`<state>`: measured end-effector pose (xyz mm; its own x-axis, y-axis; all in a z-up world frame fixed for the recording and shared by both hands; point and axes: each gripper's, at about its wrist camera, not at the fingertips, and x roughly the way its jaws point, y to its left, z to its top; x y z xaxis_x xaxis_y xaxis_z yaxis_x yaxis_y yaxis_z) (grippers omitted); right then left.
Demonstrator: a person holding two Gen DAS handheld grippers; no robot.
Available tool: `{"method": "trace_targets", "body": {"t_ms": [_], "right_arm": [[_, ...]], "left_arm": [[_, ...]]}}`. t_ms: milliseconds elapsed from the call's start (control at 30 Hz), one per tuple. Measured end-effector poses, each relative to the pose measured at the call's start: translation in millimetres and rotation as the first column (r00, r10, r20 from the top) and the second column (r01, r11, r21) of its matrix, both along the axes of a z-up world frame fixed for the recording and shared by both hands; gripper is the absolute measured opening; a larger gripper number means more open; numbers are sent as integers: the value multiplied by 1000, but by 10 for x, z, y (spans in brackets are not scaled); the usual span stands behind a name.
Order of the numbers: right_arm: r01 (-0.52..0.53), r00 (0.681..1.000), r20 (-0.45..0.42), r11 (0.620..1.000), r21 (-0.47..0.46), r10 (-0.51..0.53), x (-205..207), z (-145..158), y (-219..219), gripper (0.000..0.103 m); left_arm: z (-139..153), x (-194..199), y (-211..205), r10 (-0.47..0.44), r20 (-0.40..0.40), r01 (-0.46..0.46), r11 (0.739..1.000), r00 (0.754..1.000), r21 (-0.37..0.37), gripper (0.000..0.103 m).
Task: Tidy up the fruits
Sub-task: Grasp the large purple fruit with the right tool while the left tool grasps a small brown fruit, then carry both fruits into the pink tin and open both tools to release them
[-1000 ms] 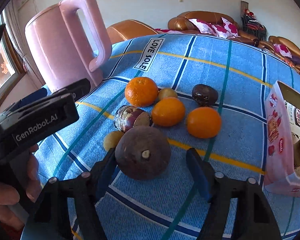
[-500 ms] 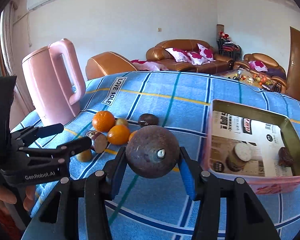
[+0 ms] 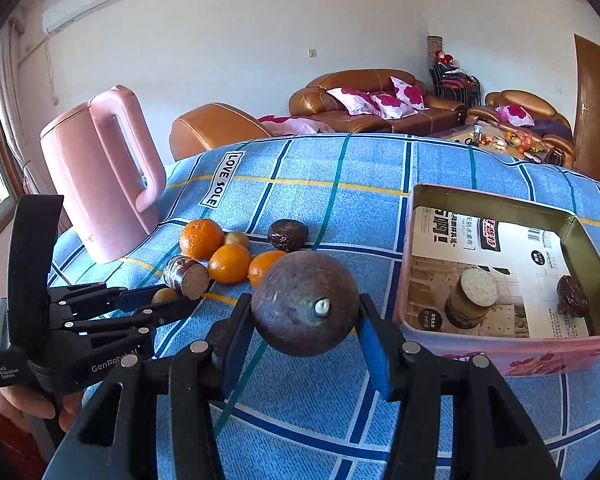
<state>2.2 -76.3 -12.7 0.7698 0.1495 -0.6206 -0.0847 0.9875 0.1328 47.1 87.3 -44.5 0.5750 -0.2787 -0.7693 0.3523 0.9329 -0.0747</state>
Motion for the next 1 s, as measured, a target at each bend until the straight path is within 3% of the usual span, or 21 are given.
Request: {"method": "trace_targets", "body": {"t_ms": [133, 300, 467, 667, 800, 1000], "right_arm": [[15, 999, 32, 1000, -9, -15, -38, 48, -23, 53], [64, 992, 110, 997, -33, -60, -114, 162, -95, 53], [99, 986, 140, 993, -64, -89, -114, 201, -142, 53], [92, 982, 175, 991, -98, -74, -127, 227, -151, 53], [95, 981, 178, 989, -112, -74, -142, 218, -221, 53], [110, 981, 176, 985, -135, -86, -162, 205, -378, 53]], "left_arm": [[172, -81, 86, 29, 101, -24, 999, 995, -48, 27], [387, -142, 321, 160, 211, -125, 977, 964, -172, 27], [439, -168, 414, 259, 284, -216, 961, 923, -176, 26], [425, -214, 258, 219, 318, -185, 974, 923, -134, 27], [441, -250, 212, 227, 318, -183, 969, 920, -164, 27], [444, -285, 40, 265, 332, -238, 964, 905, -120, 27]]}}
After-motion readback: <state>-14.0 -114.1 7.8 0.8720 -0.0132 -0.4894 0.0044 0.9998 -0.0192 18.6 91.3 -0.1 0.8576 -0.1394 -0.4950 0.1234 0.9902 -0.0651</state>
